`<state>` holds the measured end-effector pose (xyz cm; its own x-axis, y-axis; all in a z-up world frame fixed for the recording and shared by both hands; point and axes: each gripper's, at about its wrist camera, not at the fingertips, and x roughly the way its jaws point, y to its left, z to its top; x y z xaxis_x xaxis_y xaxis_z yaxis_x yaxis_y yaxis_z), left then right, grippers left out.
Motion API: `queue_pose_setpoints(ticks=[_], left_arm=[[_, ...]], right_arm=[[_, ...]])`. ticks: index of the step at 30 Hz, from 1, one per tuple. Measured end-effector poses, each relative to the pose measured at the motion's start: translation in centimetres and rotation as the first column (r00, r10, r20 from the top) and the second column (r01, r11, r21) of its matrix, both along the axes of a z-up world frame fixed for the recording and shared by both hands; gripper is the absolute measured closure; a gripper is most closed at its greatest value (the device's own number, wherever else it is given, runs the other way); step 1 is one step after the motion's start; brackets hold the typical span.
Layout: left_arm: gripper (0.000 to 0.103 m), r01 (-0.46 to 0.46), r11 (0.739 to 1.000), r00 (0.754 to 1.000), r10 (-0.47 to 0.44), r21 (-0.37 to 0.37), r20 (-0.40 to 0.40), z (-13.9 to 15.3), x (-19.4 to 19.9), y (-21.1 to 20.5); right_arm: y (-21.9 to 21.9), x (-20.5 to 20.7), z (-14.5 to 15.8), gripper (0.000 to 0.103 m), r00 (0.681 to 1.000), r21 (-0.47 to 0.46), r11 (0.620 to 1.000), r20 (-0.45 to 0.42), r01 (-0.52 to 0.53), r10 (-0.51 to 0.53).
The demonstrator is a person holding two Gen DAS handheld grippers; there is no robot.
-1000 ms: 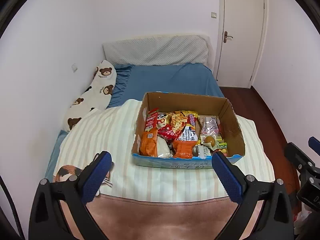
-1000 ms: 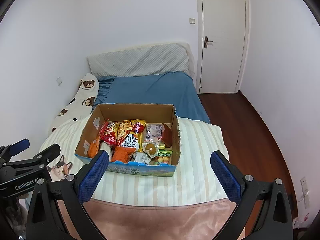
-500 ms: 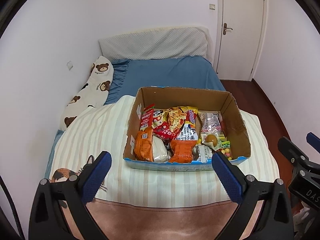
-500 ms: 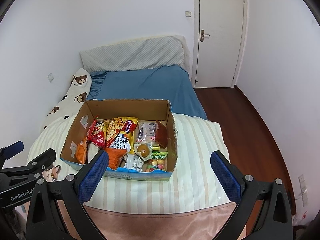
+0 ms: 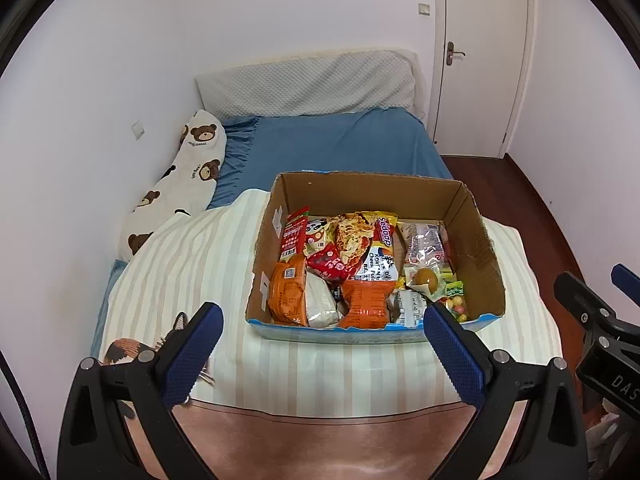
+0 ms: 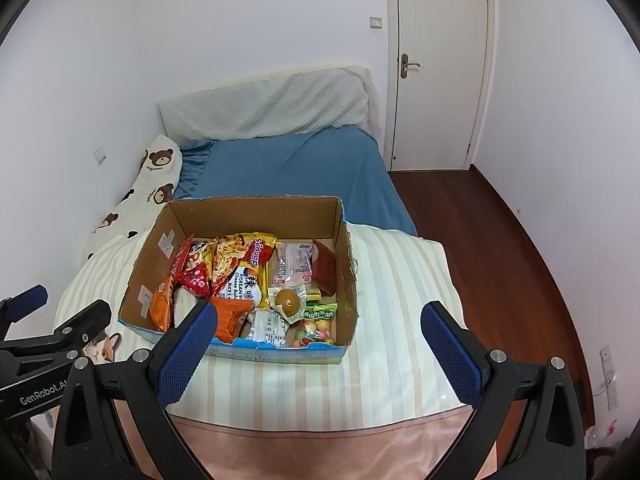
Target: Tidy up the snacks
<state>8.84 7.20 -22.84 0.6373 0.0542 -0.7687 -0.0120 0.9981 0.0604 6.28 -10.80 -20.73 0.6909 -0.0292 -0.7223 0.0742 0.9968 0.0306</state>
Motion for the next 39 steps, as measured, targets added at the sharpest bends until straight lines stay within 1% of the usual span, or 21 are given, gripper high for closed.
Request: queue_pose_setpoints(ticks=[13, 30, 39], left_arm=[[0.0, 0.008, 1.0, 1.0, -0.008, 0.008, -0.003, -0.28, 0.12, -0.04], [0.0, 0.018, 1.0, 1.0, -0.018, -0.014, -0.015, -0.48, 0.33, -0.23], [0.0, 0.021, 1.0, 1.0, -0.021, -0.006, -0.016, -0.65, 0.11, -0.31]], right_arm=[[-0.2, -0.03, -0.14, 0.0, 1.0, 0.003, 1.0, 0.002, 0.008, -0.008], [-0.1, -0.14, -0.11, 0.0, 1.0, 0.005, 1.0, -0.001, 0.008, -0.008], [-0.05, -0.29, -0.4, 0.0, 1.0, 0.005, 1.0, -0.006, 0.01, -0.01]])
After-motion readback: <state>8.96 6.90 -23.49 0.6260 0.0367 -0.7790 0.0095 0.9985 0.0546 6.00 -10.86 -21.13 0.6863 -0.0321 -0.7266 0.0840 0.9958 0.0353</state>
